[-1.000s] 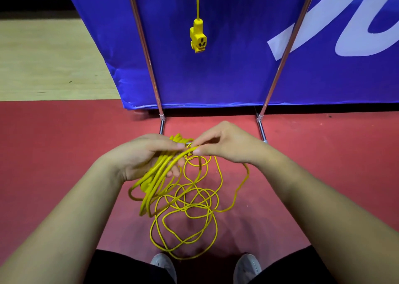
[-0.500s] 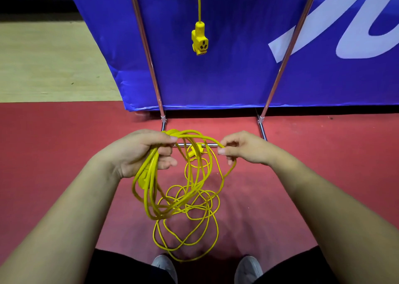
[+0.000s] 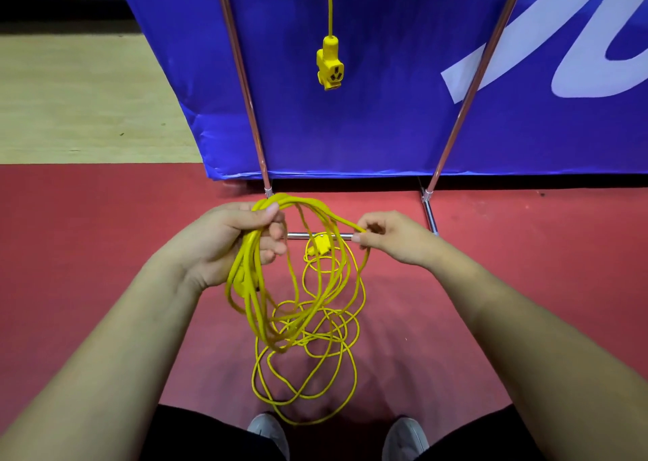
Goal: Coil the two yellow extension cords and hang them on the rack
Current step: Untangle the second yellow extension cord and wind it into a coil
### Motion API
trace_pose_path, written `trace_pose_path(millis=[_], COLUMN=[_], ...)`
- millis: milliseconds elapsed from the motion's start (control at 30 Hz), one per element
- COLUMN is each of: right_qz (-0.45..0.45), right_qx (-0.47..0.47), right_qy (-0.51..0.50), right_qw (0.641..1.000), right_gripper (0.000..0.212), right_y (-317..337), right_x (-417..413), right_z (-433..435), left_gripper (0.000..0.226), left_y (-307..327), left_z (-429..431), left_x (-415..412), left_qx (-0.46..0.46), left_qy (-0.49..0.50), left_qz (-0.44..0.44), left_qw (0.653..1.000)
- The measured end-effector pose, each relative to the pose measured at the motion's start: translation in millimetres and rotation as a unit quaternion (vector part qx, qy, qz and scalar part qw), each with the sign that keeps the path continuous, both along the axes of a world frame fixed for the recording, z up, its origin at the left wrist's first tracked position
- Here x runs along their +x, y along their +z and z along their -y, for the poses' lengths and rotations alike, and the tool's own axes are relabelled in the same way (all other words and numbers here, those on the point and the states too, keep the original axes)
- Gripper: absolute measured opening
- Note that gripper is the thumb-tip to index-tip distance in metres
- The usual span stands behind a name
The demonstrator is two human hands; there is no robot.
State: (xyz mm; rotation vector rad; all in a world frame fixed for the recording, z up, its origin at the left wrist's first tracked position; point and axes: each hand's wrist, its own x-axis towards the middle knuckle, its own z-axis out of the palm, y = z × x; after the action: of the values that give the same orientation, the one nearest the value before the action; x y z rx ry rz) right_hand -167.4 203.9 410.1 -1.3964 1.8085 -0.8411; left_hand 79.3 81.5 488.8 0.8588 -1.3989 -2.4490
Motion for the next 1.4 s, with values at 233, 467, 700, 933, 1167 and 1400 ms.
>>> trace_pose_path(millis=[233, 467, 700, 933, 1167, 1400], right_qz=[-0.126, 0.195, -0.126, 0.154, 0.214, 0.255], right_qx=[0.114, 0.075, 0.151, 0.137, 0.04, -0.036], right_qy=[-0.042, -0.226, -0.05, 0.211, 0.075, -0.115], right_qw=[0.985, 0.951, 0.979, 0.956, 0.973, 0.959], right_gripper=[0.022, 0.014, 0.014, 0.012, 0.015, 0.007], right_y=[-54, -62, -24, 82, 39, 7], right_x=[-26, -8, 8, 51, 12, -2], right_z=[-10, -7, 10, 0, -5, -21], left_gripper=[0.02, 0.017, 0.024, 0.017, 0.011, 0.009], left_y=[6, 8, 4, -5, 5, 6], left_z=[6, 8, 13, -12, -5, -11], left_x=[5, 2, 5, -4, -4, -6], left_qx=[0.01, -0.03, -0.065, -0.065, -0.016, -0.059], left_qy=[0.019, 0.067, 0.111, -0.035, 0.019, -0.03], left_qz=[-0.165, -0.146, -0.032, 0.008, -0.075, 0.011], left_qw=[0.986, 0.987, 0.991, 0.997, 0.997, 0.998])
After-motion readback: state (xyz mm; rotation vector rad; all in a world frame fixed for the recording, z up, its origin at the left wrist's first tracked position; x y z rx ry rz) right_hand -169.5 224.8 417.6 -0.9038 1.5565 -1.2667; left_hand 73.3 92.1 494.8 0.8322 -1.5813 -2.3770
